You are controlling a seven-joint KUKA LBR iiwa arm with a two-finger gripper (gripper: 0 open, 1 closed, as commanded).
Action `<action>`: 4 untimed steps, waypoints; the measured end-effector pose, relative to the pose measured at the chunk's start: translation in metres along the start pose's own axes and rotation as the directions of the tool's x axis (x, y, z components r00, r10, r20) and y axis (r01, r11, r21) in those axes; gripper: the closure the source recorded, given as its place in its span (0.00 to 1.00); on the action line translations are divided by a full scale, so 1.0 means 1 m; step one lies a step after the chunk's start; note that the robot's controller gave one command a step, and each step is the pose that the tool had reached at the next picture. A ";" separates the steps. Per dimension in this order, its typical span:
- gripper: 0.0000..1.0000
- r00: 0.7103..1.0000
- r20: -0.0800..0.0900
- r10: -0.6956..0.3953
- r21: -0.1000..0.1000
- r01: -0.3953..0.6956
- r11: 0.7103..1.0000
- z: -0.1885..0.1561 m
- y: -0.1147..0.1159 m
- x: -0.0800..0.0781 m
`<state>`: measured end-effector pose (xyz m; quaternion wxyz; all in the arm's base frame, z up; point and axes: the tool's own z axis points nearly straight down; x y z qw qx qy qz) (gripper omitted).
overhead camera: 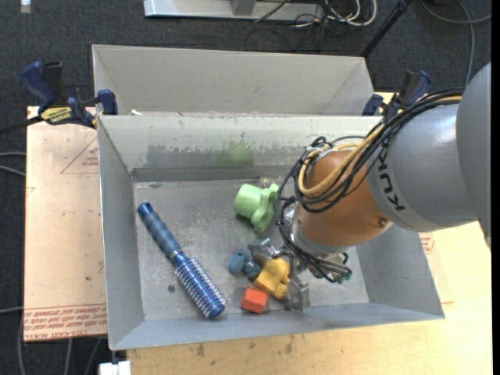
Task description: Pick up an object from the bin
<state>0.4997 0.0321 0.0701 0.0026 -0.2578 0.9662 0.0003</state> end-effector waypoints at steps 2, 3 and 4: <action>1.00 1.000 0.001 0.001 -0.001 -0.001 1.000 0.000 0.000 -0.001; 1.00 1.000 0.000 0.002 0.000 -0.002 1.000 -0.042 0.001 -0.002; 1.00 1.000 0.003 0.005 0.002 -0.005 1.000 -0.105 0.000 -0.005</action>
Offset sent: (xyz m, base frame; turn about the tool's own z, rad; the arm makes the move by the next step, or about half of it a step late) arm 0.0000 0.0000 0.0000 0.0000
